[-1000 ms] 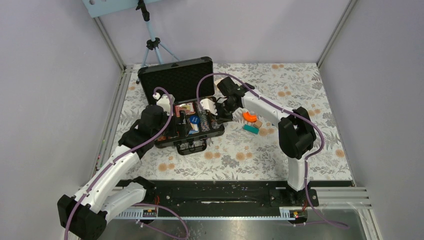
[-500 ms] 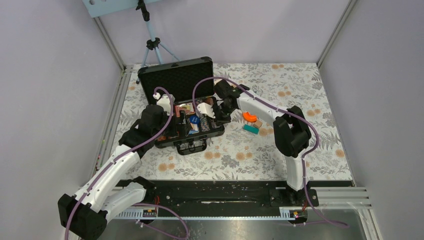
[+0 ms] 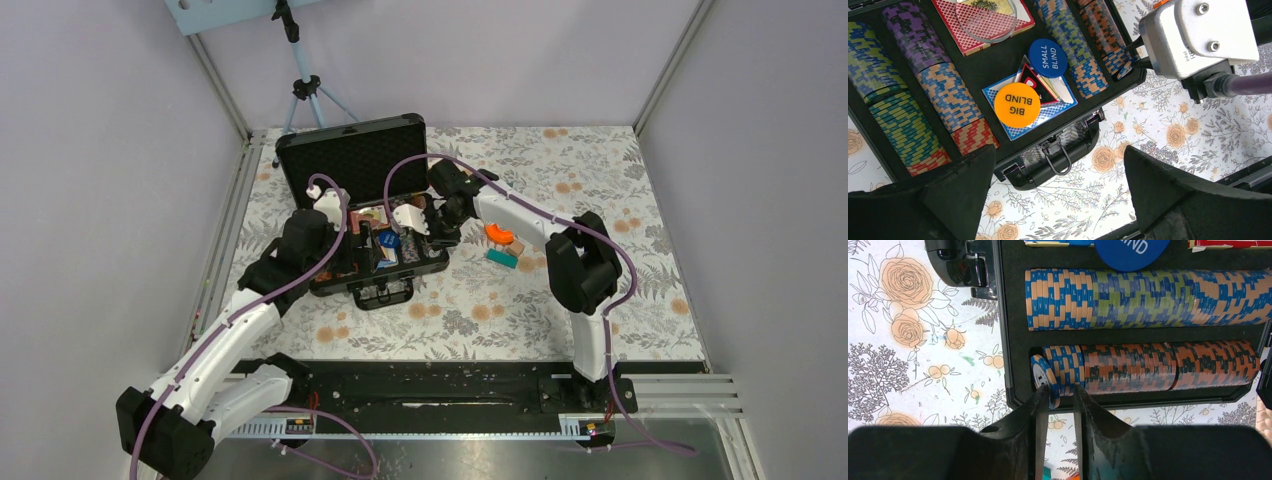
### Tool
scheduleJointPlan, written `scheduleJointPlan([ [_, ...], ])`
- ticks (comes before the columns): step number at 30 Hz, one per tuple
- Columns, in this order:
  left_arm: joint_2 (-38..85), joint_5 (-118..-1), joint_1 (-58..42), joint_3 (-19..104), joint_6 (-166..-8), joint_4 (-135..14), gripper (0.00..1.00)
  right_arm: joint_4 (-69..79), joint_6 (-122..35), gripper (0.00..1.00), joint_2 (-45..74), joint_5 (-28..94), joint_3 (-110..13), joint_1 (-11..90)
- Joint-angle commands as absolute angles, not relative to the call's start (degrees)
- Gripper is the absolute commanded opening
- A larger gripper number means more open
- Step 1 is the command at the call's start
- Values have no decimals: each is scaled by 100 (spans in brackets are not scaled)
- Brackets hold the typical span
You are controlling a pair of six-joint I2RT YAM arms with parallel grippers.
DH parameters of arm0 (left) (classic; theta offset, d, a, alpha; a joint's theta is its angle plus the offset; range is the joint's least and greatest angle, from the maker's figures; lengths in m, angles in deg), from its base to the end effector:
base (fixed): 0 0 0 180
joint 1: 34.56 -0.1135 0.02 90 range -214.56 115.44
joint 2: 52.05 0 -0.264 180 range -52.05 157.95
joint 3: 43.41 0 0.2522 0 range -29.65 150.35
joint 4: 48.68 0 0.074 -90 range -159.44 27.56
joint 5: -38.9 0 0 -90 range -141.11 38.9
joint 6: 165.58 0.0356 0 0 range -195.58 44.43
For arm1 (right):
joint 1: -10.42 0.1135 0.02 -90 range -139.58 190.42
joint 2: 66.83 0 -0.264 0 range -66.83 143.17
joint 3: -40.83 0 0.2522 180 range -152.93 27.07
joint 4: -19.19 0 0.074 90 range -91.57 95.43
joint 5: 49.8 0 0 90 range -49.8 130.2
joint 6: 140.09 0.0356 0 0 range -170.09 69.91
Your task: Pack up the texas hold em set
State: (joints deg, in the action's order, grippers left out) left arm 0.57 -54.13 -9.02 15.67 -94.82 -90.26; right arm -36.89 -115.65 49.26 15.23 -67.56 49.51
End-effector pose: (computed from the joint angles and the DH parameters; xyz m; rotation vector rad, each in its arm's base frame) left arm 0.1796 -0.0879 0.2886 0.1529 2.2217 -0.4949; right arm 0.3266 0.2847 0.2215 -2.1157 1.4663 0.4170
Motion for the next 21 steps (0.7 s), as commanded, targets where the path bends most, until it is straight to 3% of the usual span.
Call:
scheduleJointPlan([
  [1,17,-5447,-940,1687,-9394,-8951,99,-3422,-11483,31,4898,1512,-6837,4988],
  [5,22,-5453,-938,1685,-9394,-8951,99,-3395,-11426,27,4818,1500,-6726,4988],
  [10,34,-5469,-938,1693,-9394,-8945,99,-3392,-11364,12,4770,1483,-6609,4983],
  [21,51,-5477,-936,1693,-9394,-8933,99,-3143,-11261,5,4522,1579,-6251,5006],
])
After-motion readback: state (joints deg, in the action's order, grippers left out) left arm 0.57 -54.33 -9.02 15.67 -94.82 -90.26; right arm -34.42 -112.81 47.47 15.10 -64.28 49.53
